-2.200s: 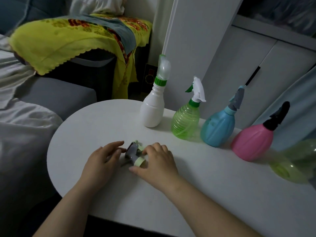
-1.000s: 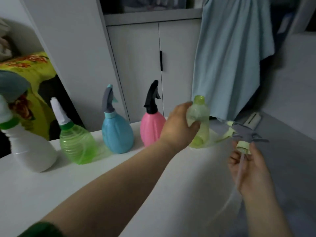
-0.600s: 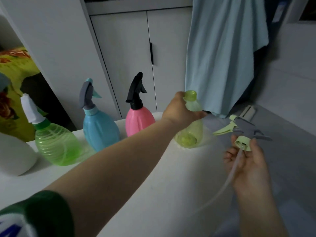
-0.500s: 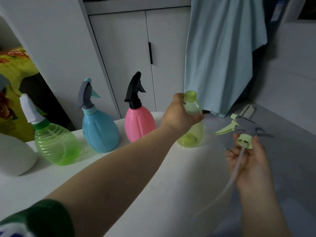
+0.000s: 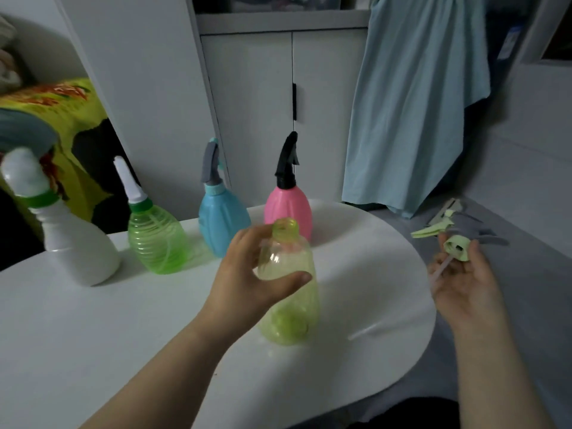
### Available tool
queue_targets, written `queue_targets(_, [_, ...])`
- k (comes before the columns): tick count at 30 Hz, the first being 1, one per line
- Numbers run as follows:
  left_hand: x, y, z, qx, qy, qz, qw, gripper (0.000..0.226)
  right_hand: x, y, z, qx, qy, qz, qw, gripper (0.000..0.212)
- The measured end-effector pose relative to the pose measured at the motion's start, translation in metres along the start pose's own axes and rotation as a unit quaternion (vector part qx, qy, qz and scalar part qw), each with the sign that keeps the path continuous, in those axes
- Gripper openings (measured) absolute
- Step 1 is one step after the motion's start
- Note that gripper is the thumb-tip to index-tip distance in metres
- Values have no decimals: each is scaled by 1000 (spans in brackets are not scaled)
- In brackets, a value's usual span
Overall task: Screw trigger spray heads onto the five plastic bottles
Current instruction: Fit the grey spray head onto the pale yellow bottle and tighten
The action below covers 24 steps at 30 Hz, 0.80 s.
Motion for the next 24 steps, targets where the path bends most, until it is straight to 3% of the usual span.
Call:
queue_targets(2, [-6, -17, -10, 17, -1, -10, 1000, 53, -6, 7, -9, -4, -13, 23, 1000, 19])
queue_targets(4, [-14, -26, -16, 23, -7, -26, 999, 57, -12, 19, -18, -5, -24, 34, 999, 6])
queue_targets(7, [-24, -32, -23, 18, -19, -58, 998, 62, -15, 51, -30, -60, -32, 44, 997, 41])
queue_targets(8, [-27, -34, -25, 17, -20, -63, 998, 62, -15, 65, -37, -74, -30, 36, 996, 37])
queue_targets(10, [-31, -37, -27, 15, -18, -62, 998, 58, -18, 86, -45, -78, -38, 25, 996, 7])
queue_targets(12, [-35, -39, -29, 12, -16, -55, 998, 56, -18, 106, -51, -93, -50, 11, 994, 35])
queue_targets(13, [-37, -39, -30, 10, -13, -56, 998, 56, -18, 115, -52, -100, -58, 5, 993, 36])
queue_targets(17, [-41, -39, -34, 2, -4, -73, 997, 58, -8, 147, -59, -122, -68, -90, 986, 17])
queue_targets(24, [-45, -39, -33, 2, 4, -87, 996, 60, -9, 176, -60, -156, -89, -156, 971, 15])
Point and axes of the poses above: each hand's wrist, its own z-axis towards the middle knuckle, its own y-axis out of the palm, x = y × z, the point moved 8 cm from there along z, towards the middle knuckle, and after that the axes turned 1 degree about x, right-handed, at the moved point
